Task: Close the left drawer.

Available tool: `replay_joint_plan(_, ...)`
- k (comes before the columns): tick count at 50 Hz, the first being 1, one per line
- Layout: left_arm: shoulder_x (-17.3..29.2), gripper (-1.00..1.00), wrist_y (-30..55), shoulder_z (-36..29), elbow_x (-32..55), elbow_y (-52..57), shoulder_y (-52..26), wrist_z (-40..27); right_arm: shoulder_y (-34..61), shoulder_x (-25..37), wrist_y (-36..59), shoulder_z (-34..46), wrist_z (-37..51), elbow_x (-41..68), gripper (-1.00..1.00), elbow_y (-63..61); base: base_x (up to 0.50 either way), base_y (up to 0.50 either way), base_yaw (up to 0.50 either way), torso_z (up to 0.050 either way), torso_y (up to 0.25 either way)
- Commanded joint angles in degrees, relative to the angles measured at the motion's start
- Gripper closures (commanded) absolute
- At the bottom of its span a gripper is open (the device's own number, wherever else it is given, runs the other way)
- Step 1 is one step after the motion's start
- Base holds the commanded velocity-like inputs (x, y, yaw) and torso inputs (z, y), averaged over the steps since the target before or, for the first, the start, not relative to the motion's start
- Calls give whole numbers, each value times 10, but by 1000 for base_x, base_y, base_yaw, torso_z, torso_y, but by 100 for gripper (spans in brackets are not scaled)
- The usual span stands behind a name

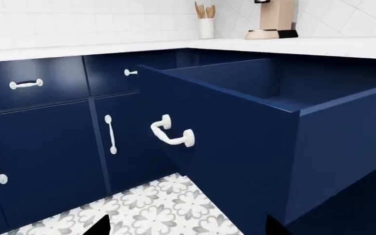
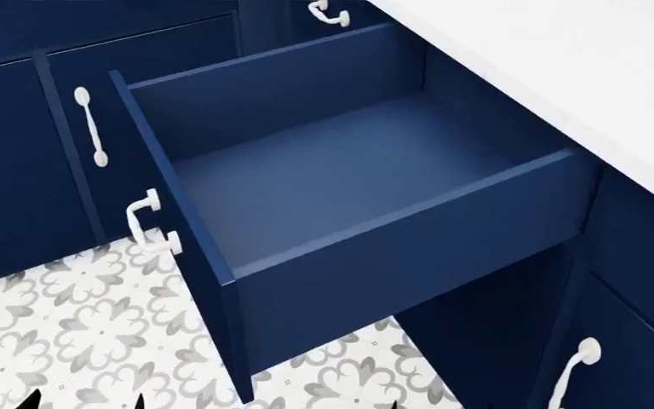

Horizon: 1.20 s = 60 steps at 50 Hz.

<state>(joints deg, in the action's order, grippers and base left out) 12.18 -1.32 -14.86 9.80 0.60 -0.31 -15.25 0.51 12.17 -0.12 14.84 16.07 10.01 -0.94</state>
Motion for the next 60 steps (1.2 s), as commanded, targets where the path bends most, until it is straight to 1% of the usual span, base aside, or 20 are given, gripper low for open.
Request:
replay_joint_plan(1,3,-100,2,2,3,1,-2,-8,5,1,17,1,13,-3,-100,5,0,0,0,0,0)
replay_joint_plan(2,5,-100,11,5,2,10,-3,-13,9,1,23,1,16,-6,-100,8,0,0,0,0,0)
replay_joint_plan(3,7,-100,16,7,4,15,-6,-14,10,1,31,-3,5,16,-100,2,0,0,0,0,0)
replay_joint_plan(10,32,-100,61,10,-5,66,-41,-16,51,17,66,-7,27,-11,-100,-32,0,0,0,0,0)
replay_joint_plan(22,58,-100,135,5,-17,148,-118,-9,114,47,140,-12,32,-21,-100,-124,0,0,0,0,0)
replay_joint_plan(34,76,-100,159,26,-10,185,-184,-5,165,71,187,-27,37,-25,-100,-209,0,0,0,0,0)
replay_joint_plan(45,98,-100,178,30,-12,223,-212,3,190,92,224,-29,35,-32,-100,-268,0,0,0,0,0)
replay_joint_plan(51,101,-100,228,41,17,257,-253,13,235,102,260,-35,30,-30,-100,-297,0,0,0,0,0)
replay_joint_plan(60,113,-100,288,33,23,304,-315,20,279,113,311,-39,25,-25,-100,-342,0,0,0,0,0)
